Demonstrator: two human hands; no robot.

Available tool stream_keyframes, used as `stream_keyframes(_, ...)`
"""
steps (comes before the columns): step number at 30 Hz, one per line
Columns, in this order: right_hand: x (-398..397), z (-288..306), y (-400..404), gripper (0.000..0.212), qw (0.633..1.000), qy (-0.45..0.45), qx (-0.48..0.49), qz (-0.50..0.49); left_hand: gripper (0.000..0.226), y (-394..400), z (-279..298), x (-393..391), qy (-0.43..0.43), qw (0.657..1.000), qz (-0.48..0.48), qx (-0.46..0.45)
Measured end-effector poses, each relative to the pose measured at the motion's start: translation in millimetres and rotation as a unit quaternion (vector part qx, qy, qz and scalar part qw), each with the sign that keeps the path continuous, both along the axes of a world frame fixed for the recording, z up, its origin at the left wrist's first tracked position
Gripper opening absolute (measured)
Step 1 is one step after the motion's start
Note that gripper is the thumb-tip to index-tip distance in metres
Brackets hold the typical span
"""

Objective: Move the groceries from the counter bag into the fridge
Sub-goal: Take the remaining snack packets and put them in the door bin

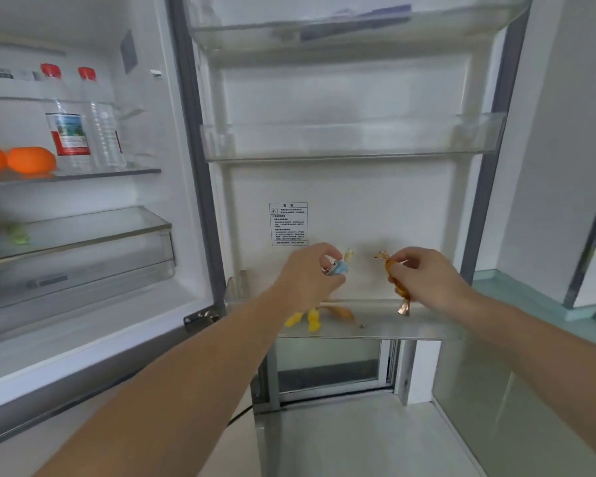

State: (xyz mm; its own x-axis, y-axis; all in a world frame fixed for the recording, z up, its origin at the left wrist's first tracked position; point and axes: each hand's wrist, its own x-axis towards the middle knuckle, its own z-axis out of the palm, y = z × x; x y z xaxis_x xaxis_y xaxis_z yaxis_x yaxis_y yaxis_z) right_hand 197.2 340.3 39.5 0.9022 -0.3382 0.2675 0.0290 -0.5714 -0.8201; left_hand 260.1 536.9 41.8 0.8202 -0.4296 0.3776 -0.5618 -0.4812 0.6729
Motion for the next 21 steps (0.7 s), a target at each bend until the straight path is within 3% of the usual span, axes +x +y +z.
stream_keyframes(8, 54.6, -25.5, -29.8, 0.020, 0.990, 0.095, -0.098, 0.020, 0.036, -70.2, -22.6, 43.8, 0.064, 0.995, 0.015, 0.074)
stream_keyframes(14, 74.1, -31.4, -37.7, 0.013, 0.984, 0.098, -0.149, -0.002, 0.034, -86.3, -31.8, 59.3, 0.085, 0.989, 0.042, 0.113)
stream_keyframes(18, 75.6, -34.4, -36.8, 0.002, 0.972, 0.135, -0.195, 0.009, 0.020, -87.5, -34.6, 61.0, 0.076, 0.989, 0.040, 0.124)
stream_keyframes(21, 75.5, -35.4, -34.9, 0.007, 0.964, 0.155, -0.215, 0.023, 0.009, -86.9, -34.5, 56.4, 0.065, 0.988, 0.038, 0.136)
